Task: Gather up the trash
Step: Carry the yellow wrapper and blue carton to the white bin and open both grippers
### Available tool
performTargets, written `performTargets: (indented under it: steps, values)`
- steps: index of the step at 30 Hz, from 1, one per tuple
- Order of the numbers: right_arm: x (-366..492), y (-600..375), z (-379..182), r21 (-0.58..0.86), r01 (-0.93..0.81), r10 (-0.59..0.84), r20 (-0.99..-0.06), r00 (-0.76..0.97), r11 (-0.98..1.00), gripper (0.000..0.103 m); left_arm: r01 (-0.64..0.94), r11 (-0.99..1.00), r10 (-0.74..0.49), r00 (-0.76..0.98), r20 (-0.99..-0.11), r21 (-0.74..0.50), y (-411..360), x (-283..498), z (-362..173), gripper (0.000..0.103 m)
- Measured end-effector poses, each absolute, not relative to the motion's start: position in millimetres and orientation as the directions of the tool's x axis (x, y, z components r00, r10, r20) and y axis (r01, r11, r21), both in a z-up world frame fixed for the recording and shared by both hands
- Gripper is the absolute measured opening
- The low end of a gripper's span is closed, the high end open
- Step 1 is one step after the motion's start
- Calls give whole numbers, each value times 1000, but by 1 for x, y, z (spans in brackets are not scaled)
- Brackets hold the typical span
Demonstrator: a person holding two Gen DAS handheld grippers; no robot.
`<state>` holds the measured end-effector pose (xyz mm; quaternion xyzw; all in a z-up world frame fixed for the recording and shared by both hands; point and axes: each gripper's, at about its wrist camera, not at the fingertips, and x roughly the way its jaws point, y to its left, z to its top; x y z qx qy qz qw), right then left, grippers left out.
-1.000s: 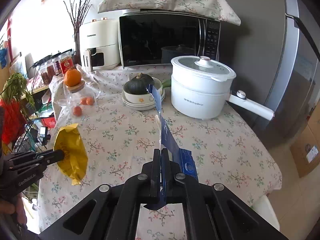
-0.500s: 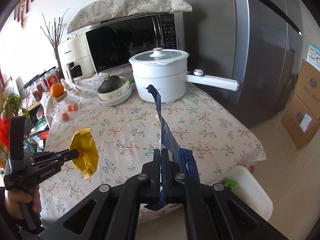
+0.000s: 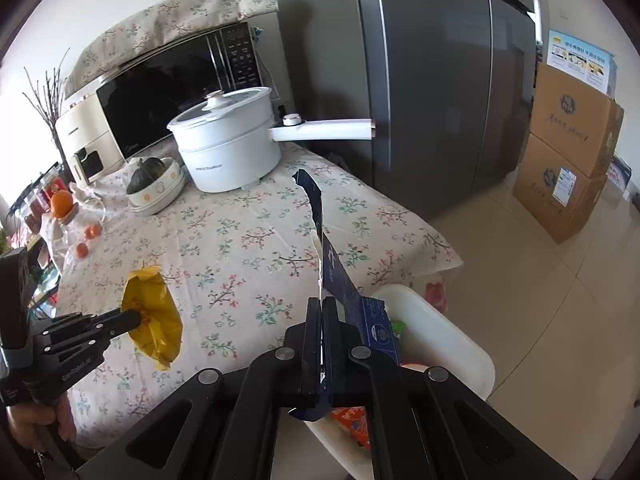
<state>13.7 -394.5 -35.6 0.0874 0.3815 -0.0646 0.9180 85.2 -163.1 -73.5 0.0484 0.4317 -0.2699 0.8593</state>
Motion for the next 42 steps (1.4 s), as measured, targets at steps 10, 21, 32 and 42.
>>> performTargets:
  steps: [10, 21, 32, 42]
  values:
    - [15, -439, -68, 162, 316, -77, -776, 626, 935, 7, 547, 825, -428, 442, -789, -141, -193, 79, -87, 8]
    - [-5, -459, -70, 148, 364, -107, -796, 596, 920, 37, 611, 782, -441, 398, -804, -127, -242, 71, -100, 8]
    - [-24, -482, -65, 118, 421, -161, -806, 569, 899, 47, 681, 727, -452, 384, -805, -84, -297, 63, -120, 9]
    - [-30, -488, -61, 89, 456, -204, -806, 556, 886, 58, 688, 724, -460, 422, -781, -55, -304, 61, -118, 76]
